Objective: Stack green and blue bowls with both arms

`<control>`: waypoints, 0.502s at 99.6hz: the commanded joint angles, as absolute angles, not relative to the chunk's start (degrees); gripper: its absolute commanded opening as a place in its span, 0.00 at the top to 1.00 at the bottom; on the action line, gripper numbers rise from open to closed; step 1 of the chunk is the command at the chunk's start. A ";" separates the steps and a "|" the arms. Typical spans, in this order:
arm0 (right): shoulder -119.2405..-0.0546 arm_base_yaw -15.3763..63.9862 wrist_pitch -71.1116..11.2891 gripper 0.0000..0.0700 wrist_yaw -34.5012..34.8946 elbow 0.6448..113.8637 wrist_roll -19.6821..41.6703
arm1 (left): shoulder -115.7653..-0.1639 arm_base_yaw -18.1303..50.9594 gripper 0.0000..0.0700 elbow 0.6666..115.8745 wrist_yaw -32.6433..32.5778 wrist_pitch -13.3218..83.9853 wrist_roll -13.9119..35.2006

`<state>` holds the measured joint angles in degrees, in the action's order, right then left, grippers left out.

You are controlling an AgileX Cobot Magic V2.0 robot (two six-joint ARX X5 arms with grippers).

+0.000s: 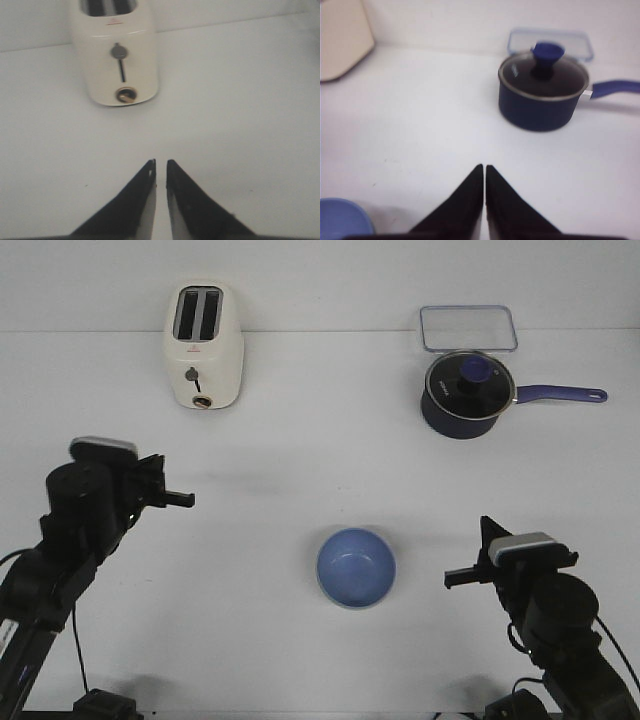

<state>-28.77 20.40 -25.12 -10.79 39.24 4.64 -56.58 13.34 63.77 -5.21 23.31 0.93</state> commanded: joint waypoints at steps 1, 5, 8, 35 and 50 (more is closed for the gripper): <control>-23.70 20.01 -22.37 1.00 -11.29 34.98 1.28 | -51.64 11.62 0.98 58.11 -5.15 18.81 0.43; -20.12 19.68 -21.04 1.00 -11.84 32.32 0.93 | -47.75 10.31 0.98 53.56 -5.15 14.98 0.43; -17.56 19.46 -19.86 1.00 -12.29 30.37 0.91 | -44.75 9.48 0.98 50.04 -5.15 12.10 0.40; -7.25 18.63 -10.50 1.00 -16.84 23.11 -0.30 | -25.80 6.76 0.98 26.85 -4.99 -2.87 1.74; -7.99 18.63 -10.70 1.00 -17.15 23.11 -0.03 | -24.62 6.72 0.98 25.82 -4.99 -2.98 2.66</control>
